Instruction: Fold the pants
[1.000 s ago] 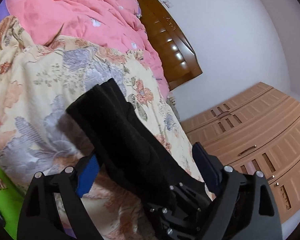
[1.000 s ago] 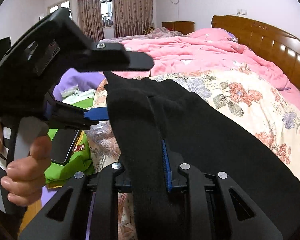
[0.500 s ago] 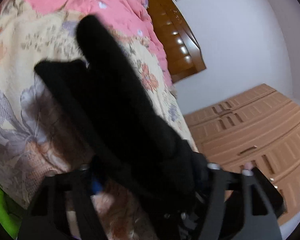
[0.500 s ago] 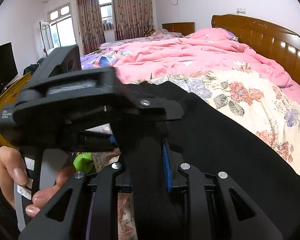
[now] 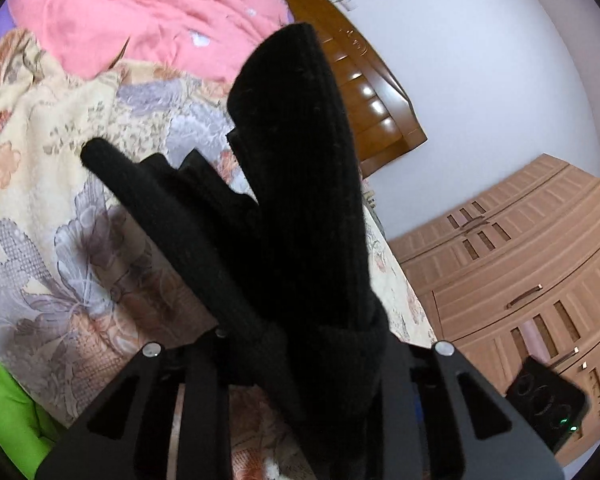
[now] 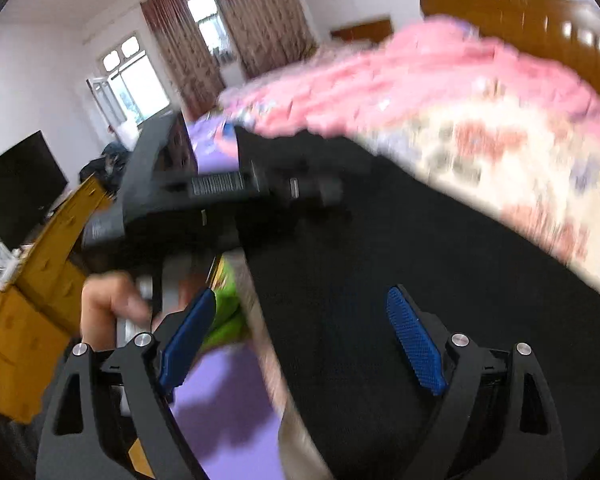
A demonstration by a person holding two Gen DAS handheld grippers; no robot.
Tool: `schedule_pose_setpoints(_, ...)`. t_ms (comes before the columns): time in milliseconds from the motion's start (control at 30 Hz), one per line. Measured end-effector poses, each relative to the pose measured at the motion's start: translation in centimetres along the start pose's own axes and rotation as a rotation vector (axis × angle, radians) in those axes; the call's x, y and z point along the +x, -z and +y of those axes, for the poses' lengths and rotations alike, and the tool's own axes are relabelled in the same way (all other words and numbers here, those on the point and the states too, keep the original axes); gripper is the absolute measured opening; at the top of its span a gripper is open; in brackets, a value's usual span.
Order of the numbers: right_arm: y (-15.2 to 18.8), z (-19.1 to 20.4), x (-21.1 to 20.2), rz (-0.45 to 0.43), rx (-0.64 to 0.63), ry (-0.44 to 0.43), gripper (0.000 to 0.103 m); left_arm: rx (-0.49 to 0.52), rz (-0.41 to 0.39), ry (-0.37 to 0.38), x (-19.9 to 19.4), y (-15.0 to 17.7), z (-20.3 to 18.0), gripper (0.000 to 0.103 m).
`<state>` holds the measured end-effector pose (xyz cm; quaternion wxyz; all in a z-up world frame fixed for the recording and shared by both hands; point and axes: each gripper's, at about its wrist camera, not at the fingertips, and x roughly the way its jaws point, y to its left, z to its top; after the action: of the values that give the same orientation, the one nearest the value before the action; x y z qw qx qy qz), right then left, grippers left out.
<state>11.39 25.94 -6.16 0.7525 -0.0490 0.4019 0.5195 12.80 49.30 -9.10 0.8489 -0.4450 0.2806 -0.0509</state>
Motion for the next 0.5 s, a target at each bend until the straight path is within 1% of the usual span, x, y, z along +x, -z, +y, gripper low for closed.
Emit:
schedule_pose_setpoints(33,0.9,-0.5,0.9,0.081,0.0,0.0,0.085,0.007,-0.008,0.003,-0.1,0.0,-0.1,0.024)
schedule_pose_setpoints(67,1.7,-0.9,1.9,0.151,0.0,0.019,0.085,0.014,-0.015,0.006,0.0,0.2,-0.3,0.024)
schedule_pose_setpoints(100,2.4,-1.3,2.3,0.168,0.001,0.029,0.086,0.027,-0.018,0.011,0.2,0.2,-0.5,0.024)
schedule_pose_setpoints(133,2.8,-1.5,1.7,0.124,-0.002,0.001,0.086,0.042,-0.025,0.004,0.0,0.5,-1.0,0.024)
schedule_pose_setpoints(200,2.7,-2.3,0.7,0.129,0.075,-0.027,0.085,0.092,-0.047,-0.026,-0.3,0.9,-2.1,0.024)
schedule_pose_setpoints(267,2.6,-2.8,-1.1,0.127,0.126,-0.065,0.085,0.158,-0.068,-0.058,-0.8,1.4,-4.1,0.024)
schedule_pose_setpoints(300,2.8,-3.0,-2.5,0.108,0.133,-0.07,0.085,0.225,-0.081,-0.094,-1.1,1.7,-5.9,0.024)
schedule_pose_setpoints(367,3.7,-4.2,-6.8,0.025,0.144,-0.018,0.086,0.379,-0.1,-0.145,-1.3,2.8,-9.8,0.024)
schedule_pose_setpoints(400,4.8,-5.3,-9.8,-0.031,0.16,0.016,0.086,0.499,-0.11,-0.185,-1.2,3.9,-12.8,0.024)
schedule_pose_setpoints(433,5.6,-6.2,-12.1,-0.073,0.177,0.046,0.086,0.584,-0.117,-0.214,-1.0,4.8,-14.9,0.024)
schedule_pose_setpoints(467,6.5,-7.1,-14.4,-0.117,0.196,0.077,0.086,0.671,-0.123,-0.235,-0.7,6.0,-17.1,0.024)
schedule_pose_setpoints(500,7.6,-8.2,-16.9,-0.163,0.222,0.109,0.086,0.781,-0.122,-0.25,-0.1,7.8,-19.9,0.024)
